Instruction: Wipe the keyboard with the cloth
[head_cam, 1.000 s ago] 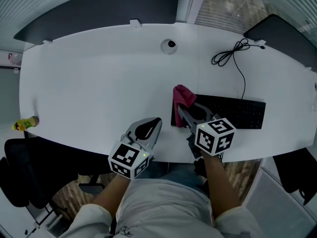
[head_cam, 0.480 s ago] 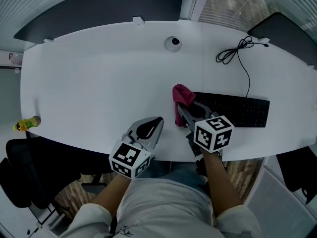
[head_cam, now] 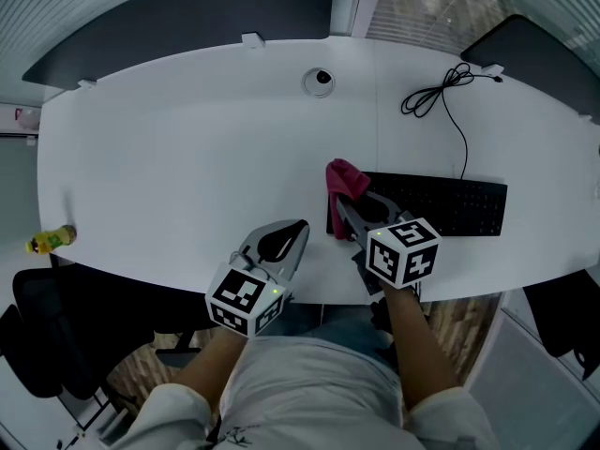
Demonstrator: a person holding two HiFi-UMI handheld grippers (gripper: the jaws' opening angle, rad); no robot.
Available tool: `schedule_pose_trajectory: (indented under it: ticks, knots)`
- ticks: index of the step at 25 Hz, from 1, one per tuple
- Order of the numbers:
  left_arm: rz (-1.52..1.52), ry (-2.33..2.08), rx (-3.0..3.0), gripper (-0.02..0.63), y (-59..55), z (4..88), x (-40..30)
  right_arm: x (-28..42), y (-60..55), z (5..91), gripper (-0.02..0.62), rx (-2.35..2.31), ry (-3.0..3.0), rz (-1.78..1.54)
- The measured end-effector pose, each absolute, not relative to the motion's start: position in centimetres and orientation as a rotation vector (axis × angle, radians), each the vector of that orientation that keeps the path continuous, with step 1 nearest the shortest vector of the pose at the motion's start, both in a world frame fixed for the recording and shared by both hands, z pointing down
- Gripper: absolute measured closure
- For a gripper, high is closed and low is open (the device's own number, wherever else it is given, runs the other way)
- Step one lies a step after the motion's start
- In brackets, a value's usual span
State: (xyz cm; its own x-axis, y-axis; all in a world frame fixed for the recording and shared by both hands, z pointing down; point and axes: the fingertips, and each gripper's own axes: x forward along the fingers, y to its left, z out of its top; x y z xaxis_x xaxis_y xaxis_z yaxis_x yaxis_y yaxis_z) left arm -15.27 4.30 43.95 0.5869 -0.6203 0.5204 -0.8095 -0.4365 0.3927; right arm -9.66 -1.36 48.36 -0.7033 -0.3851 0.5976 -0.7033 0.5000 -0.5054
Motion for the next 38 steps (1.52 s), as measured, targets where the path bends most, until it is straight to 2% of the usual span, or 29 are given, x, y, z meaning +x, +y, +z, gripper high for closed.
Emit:
schedule_pose_trajectory:
  ticks: [38]
  knots:
    - [0.437, -1.043, 2.246, 0.595, 2.9, 44.0, -5.3, 2.2, -2.6, 48.7, 0.532, 1.035, -2.296, 1.106]
